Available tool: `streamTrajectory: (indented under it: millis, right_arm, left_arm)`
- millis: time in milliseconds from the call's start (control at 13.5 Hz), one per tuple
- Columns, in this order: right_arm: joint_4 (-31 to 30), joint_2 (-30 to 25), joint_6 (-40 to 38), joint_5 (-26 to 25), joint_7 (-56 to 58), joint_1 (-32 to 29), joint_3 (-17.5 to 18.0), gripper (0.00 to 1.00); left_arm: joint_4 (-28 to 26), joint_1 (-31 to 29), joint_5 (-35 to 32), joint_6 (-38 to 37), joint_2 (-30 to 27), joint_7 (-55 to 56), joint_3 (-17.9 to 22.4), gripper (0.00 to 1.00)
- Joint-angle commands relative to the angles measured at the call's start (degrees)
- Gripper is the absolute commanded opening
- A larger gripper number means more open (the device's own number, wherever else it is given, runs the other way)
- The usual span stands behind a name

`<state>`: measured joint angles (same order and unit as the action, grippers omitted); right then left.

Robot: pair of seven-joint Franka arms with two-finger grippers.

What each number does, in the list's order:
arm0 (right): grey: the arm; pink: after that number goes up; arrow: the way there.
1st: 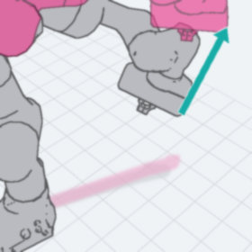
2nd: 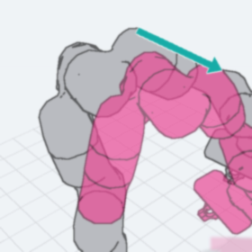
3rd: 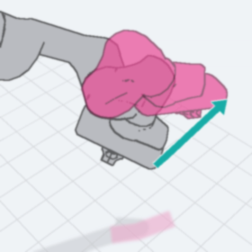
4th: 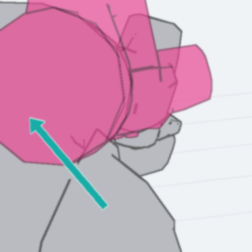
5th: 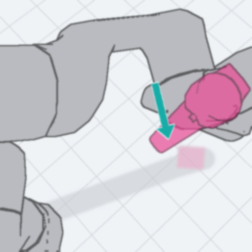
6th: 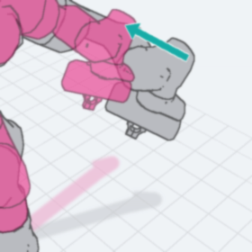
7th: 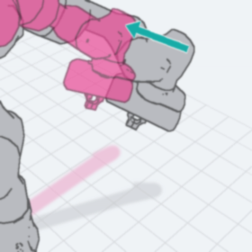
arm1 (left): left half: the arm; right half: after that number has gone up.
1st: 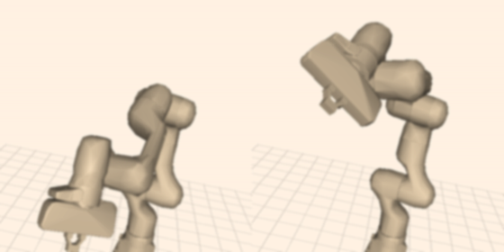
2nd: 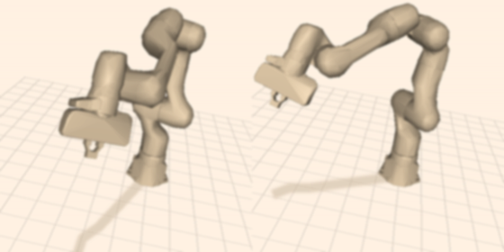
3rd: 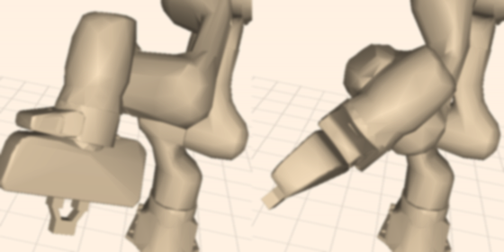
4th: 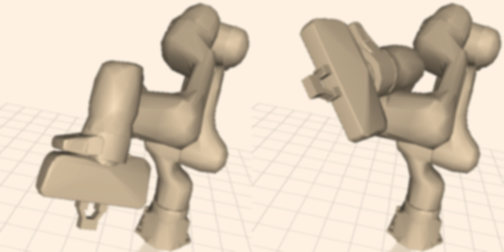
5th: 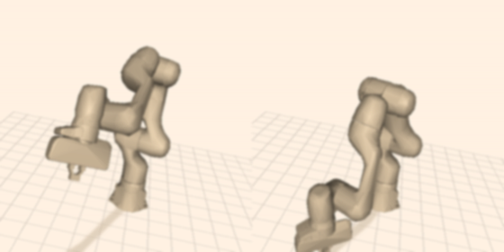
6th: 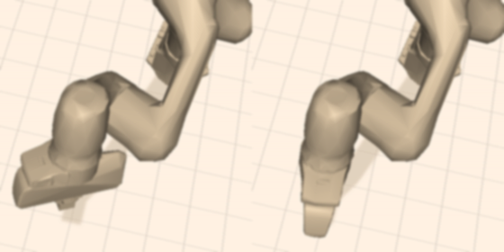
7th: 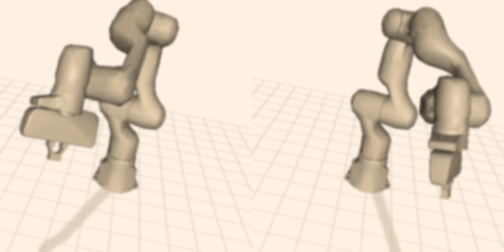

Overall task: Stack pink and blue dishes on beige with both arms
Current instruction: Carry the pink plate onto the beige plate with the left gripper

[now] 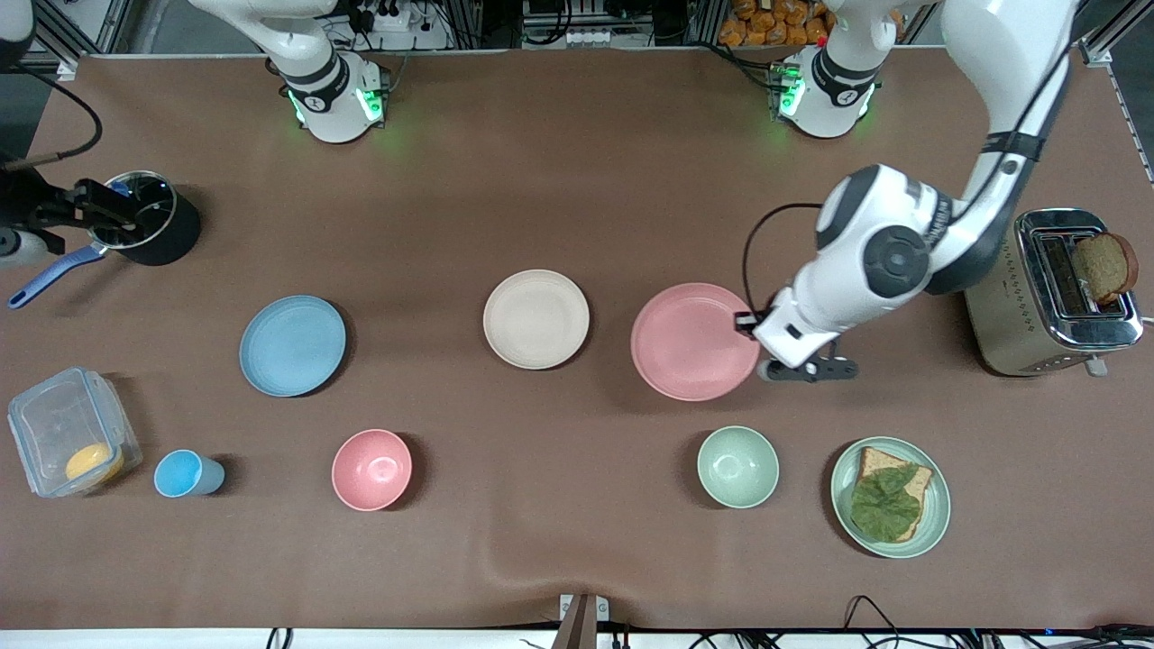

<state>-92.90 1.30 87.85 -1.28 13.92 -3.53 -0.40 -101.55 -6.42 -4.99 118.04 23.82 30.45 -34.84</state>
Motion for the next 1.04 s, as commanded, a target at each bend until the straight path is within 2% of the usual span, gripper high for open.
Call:
streamTrajectory:
  millis: [0,148,444,667,963]
  right_arm:
    - [0.36,5.28,0.04,-1.09,-0.38,-1.13,1.01,1.0]
    - [-1.04,8.27,2.48,-1.09,-0.39,-1.31,1.01,1.0]
    - [-12.19,11.35,20.04,0.92,-0.56,-5.08,1.01,1.0]
    - [-13.01,18.2,27.36,2.85,-0.56,-8.59,1.1,1.0]
    - [-13.18,25.14,30.71,9.79,-0.56,-10.27,1.01,1.0]
  left_arm:
    - [3.98,6.65,0.95,-0.8,3.59,7.66,-0.06,0.0]
    - [5.21,11.05,0.86,0.34,6.57,13.3,-0.06,0.0]
    - [5.22,17.48,0.95,6.92,10.88,20.34,0.03,0.0]
    - [5.31,19.69,0.42,10.88,13.7,21.76,0.12,0.0]
    - [5.4,22.32,0.25,13.87,16.34,21.85,0.82,0.0]
